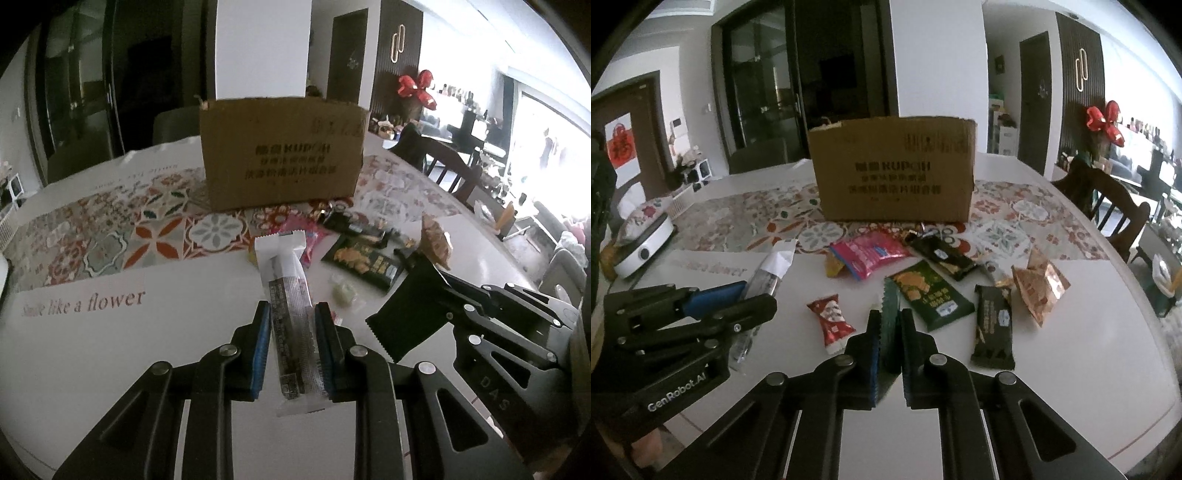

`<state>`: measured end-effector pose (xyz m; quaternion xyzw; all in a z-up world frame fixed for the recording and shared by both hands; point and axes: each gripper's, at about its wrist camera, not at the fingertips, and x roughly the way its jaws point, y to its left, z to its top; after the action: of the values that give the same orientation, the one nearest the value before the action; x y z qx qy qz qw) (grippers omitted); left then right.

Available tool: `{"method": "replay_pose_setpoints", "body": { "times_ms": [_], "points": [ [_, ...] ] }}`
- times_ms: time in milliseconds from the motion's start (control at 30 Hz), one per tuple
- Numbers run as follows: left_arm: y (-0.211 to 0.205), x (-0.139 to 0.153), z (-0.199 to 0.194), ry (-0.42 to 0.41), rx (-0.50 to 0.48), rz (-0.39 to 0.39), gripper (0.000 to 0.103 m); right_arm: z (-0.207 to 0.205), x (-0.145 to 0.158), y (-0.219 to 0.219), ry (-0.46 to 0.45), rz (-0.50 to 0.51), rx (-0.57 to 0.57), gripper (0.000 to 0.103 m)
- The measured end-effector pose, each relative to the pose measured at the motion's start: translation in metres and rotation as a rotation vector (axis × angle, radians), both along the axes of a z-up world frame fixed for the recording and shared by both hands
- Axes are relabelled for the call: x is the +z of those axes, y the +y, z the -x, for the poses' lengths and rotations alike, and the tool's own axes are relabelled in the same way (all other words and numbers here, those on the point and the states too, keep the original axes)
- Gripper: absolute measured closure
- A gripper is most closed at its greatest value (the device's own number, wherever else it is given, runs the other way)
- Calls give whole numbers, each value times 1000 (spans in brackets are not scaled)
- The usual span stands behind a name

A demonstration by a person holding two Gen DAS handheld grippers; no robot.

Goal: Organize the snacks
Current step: 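Carry the tube snack and green pack over the cardboard box with both tools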

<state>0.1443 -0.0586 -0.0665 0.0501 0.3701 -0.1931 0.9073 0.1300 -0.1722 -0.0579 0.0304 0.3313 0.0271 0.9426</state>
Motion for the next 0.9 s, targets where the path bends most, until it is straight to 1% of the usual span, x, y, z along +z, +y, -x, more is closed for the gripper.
{"method": "replay_pose_setpoints", "body": {
  "times_ms": [267, 467, 600, 733, 900],
  "points": [
    [-6, 24, -5, -64, -19, 27, 79, 1, 25, -5, -62, -3, 5, 93],
    [-11, 41, -14, -105, -39, 41, 79, -8, 43, -12, -97, -7, 10, 93],
    [-12, 51, -25, -120, -50, 58, 79, -18, 56, -18, -119, -10, 20, 93],
    [-15, 65, -40, -154, -55, 65, 79, -31, 70, -21, -148, -4, 32, 93],
    [-16, 80, -61, -194, -48, 59, 79, -48, 88, -23, -216, 9, 22, 93]
  ]
}}
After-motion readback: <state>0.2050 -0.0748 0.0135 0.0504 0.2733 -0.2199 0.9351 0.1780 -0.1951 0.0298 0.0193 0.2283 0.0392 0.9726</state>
